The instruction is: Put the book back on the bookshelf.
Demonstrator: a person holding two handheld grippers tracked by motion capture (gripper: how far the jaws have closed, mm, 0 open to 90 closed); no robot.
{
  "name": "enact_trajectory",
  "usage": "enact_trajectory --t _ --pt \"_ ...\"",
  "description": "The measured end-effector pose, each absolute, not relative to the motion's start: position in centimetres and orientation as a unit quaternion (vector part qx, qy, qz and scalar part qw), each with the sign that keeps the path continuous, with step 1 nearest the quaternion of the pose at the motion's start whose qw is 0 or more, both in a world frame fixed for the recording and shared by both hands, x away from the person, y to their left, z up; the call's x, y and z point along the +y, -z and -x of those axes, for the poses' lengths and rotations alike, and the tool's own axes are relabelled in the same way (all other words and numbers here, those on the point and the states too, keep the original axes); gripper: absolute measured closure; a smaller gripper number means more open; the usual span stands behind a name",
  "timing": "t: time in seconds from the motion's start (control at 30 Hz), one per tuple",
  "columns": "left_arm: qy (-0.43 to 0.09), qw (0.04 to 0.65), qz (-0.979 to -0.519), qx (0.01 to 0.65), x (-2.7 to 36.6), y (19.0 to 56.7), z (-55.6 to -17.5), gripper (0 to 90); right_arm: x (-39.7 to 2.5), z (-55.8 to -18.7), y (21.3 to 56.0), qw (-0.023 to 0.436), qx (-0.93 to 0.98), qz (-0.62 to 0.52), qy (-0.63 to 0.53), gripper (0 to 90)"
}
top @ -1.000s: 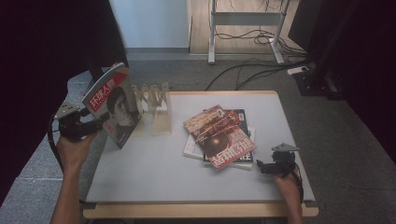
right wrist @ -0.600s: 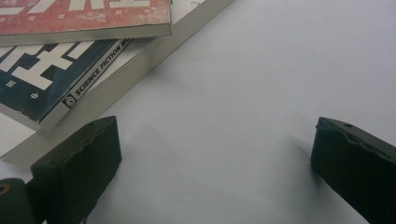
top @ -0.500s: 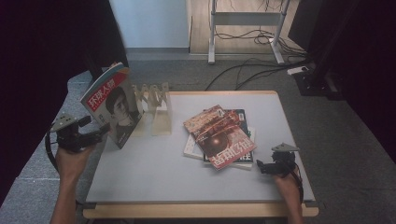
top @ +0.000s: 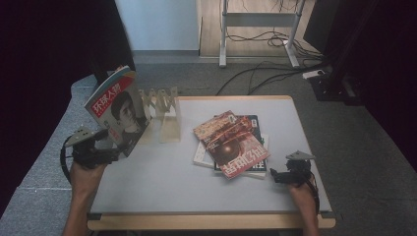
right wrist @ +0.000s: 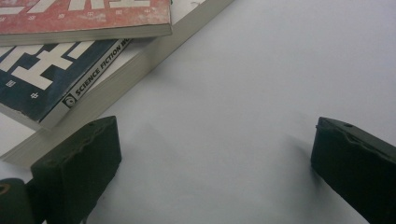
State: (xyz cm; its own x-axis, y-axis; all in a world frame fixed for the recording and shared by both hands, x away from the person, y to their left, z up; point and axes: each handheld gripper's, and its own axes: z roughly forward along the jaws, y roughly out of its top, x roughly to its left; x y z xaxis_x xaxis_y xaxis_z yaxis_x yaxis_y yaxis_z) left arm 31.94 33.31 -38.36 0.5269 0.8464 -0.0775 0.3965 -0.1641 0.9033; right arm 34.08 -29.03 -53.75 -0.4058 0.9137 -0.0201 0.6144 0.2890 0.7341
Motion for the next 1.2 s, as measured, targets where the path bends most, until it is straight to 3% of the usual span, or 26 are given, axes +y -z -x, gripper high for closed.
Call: enact_trajectory --t 0.23,1.2 --pt "-0.211 0.475 -0.754 0.402 30.8 39.7 -32.4 0.0 -29.0 -34.1 53.7 0.227 0.77 -0.496 -0.331 1.4" --pt "-0.126 0.4 -0.843 0.336 22.5 48.3 -33.3 0.0 -29.1 -34.2 53.8 0.221 0.769 -0.503 -0.328 0.0"
